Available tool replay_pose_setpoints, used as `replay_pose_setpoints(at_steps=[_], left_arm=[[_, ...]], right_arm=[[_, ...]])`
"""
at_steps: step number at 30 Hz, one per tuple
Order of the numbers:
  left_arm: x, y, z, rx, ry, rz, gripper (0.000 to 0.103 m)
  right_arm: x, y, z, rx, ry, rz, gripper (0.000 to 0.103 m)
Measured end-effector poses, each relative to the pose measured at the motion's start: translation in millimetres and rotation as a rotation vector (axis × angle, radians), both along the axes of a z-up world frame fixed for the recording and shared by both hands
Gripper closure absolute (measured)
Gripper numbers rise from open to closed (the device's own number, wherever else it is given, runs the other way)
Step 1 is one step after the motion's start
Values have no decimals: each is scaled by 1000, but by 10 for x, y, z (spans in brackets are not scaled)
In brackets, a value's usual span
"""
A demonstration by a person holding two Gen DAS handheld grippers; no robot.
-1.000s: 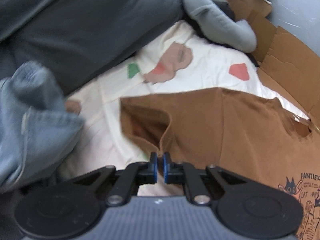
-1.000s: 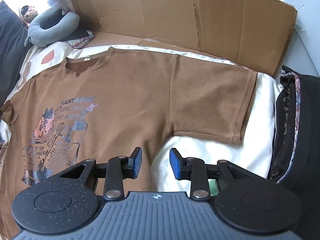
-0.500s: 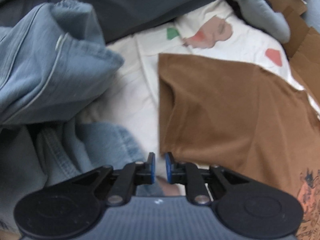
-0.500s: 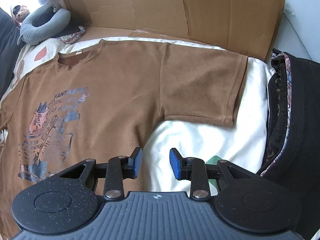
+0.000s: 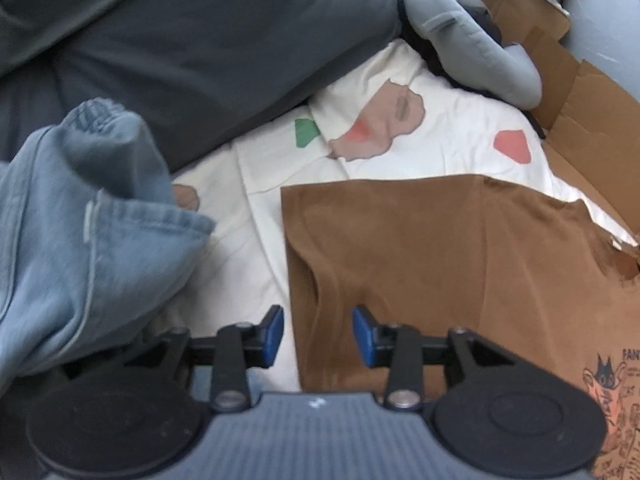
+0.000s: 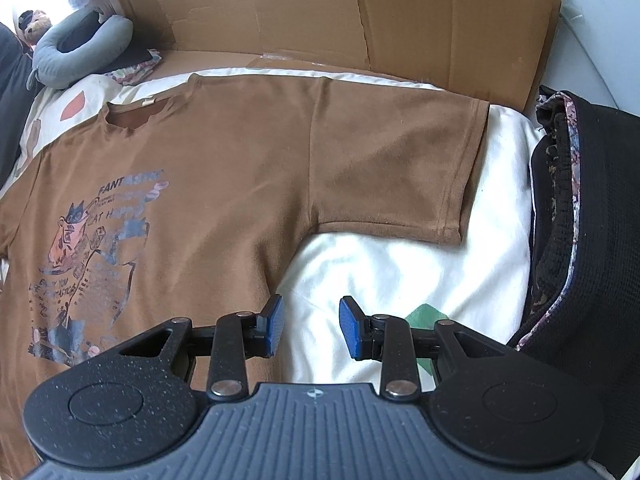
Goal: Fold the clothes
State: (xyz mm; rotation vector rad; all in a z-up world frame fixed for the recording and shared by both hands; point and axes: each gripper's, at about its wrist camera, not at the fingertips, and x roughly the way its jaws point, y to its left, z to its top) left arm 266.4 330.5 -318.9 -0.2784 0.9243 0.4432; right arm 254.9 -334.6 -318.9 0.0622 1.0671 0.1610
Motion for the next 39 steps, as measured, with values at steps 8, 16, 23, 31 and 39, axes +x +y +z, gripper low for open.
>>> replay_pose_setpoints(at_steps=[8, 16, 23, 31, 39], left_arm=[[151, 74, -206, -53, 13, 31, 98], [162, 129, -284, 46, 116, 78, 90], [134, 27, -68, 123, 89, 8, 85], [19, -409, -5, 124, 80, -141, 70], [-396, -822, -108, 82, 137, -238, 61]], right_arm=[[19, -45, -24, -23, 2, 3, 66], [36, -83, -112, -13, 29, -4, 66], [-11, -109, -103, -1, 27, -9, 66], [61, -399, -247, 57, 31, -132, 65], [305, -824, -467, 142, 27, -331, 65]])
